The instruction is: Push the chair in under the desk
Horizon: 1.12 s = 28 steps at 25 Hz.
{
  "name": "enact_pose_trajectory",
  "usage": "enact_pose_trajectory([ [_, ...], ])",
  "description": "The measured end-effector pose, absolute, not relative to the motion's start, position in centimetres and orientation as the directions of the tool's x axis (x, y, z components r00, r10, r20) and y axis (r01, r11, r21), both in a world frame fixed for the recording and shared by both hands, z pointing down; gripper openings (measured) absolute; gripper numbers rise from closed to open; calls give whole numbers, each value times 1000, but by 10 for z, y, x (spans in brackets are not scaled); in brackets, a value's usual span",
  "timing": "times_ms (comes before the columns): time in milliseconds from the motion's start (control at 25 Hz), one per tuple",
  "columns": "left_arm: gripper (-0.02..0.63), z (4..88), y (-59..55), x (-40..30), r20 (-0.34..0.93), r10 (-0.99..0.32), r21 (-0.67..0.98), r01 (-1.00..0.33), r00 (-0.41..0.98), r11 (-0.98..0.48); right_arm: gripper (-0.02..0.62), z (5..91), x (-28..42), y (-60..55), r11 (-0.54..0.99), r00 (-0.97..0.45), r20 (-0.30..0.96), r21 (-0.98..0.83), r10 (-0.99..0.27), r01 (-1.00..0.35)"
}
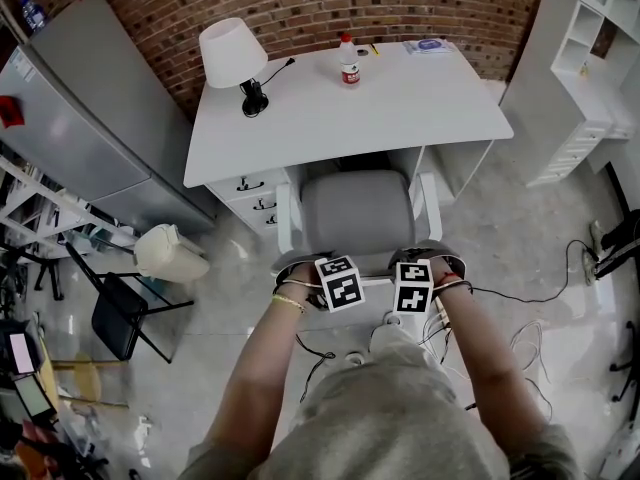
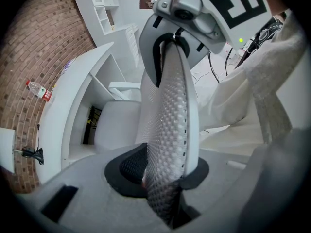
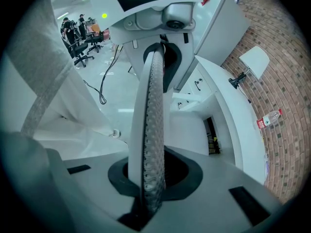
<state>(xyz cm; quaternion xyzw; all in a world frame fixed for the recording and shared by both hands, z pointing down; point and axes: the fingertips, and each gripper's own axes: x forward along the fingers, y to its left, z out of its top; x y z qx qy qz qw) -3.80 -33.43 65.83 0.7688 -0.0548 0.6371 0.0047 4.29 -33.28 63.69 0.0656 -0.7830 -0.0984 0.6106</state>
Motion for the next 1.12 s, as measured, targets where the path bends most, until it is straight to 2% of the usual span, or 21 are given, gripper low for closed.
enact_pose_trajectory([
  [1120,117,660,-353,-15,979,-91,-63,-156,182,-986,37,639,65,-357,969,-256,946,230,-201,87],
])
